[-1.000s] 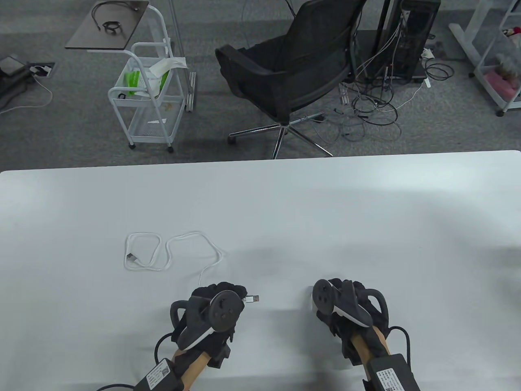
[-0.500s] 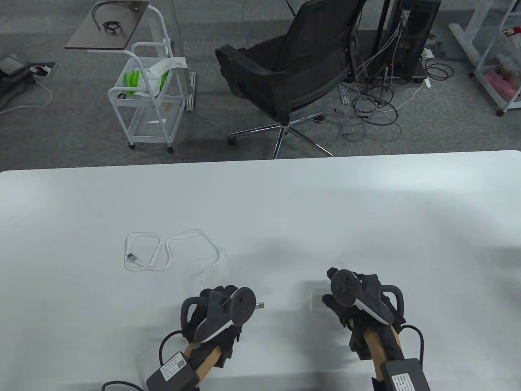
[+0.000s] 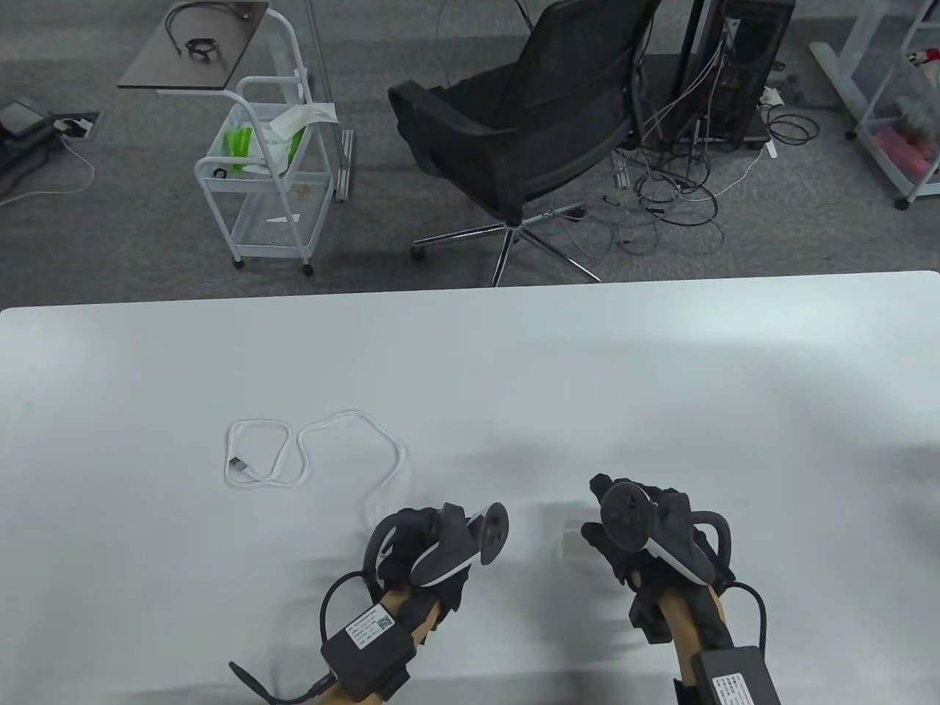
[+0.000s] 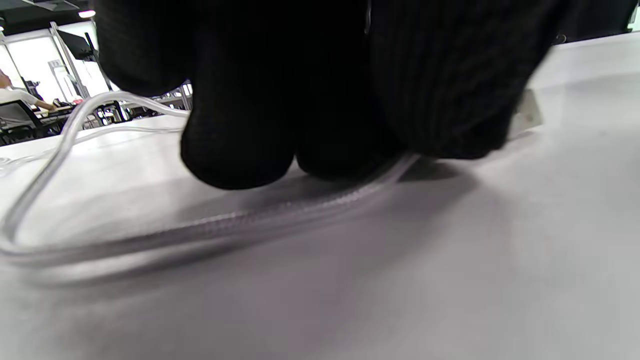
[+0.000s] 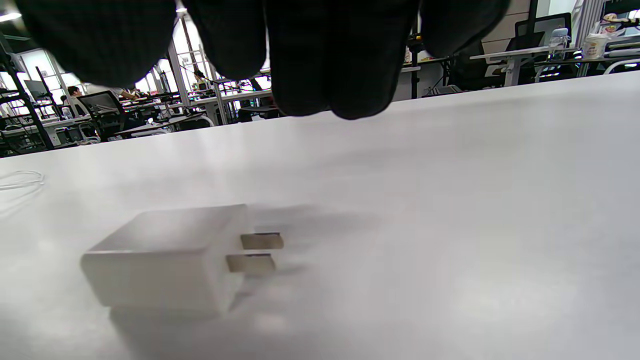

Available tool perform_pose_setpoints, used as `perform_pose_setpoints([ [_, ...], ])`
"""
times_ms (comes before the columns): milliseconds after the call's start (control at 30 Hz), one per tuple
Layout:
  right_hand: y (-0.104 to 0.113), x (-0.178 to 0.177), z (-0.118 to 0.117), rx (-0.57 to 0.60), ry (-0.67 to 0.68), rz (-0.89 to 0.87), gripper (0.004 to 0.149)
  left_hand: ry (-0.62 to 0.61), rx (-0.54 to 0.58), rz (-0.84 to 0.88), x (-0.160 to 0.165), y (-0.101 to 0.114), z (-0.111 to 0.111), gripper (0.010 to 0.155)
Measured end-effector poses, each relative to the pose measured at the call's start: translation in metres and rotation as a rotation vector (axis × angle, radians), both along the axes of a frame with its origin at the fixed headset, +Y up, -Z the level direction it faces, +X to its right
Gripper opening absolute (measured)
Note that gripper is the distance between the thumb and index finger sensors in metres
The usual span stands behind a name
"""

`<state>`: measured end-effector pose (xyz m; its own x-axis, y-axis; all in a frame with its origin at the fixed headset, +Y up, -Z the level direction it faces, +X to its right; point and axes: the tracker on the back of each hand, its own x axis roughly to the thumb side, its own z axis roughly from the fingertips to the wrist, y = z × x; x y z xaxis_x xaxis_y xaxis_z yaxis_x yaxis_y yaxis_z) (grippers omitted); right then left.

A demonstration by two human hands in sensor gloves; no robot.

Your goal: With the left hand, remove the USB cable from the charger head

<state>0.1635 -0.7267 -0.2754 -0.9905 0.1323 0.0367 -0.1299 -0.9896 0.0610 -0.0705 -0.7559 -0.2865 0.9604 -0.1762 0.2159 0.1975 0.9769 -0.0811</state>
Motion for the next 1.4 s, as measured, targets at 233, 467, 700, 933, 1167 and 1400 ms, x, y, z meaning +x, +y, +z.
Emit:
perform_pose_setpoints([
  [233,0.002,0.0,0.001,0.024,-0.001,0.005,0.069,0.021,0.048,0.038,-0.014,0.012,0.004,0.059],
  [467,0.011,0.001,0.006,0.158,-0.018,0.055,0.068,0.064,0.1,0.209,-0.057,0.067,0.014,0.076],
  [700,0.022,0.005,0.01,0.341,-0.054,0.194,0.069,0.099,0.233,0.327,-0.115,0.087,0.044,0.082],
  [933,0.019,0.015,0.007,0.348,-0.101,0.224,0.068,0.107,0.209,0.401,-0.133,0.078,0.045,0.084],
  [1167,0.016,0.025,0.002,0.316,-0.147,0.229,0.069,0.096,0.192,0.398,-0.132,0.076,0.036,0.083],
  [1400,0.017,0.026,0.001,0.297,-0.151,0.212,0.069,0.108,0.157,0.39,-0.132,0.071,0.031,0.083],
])
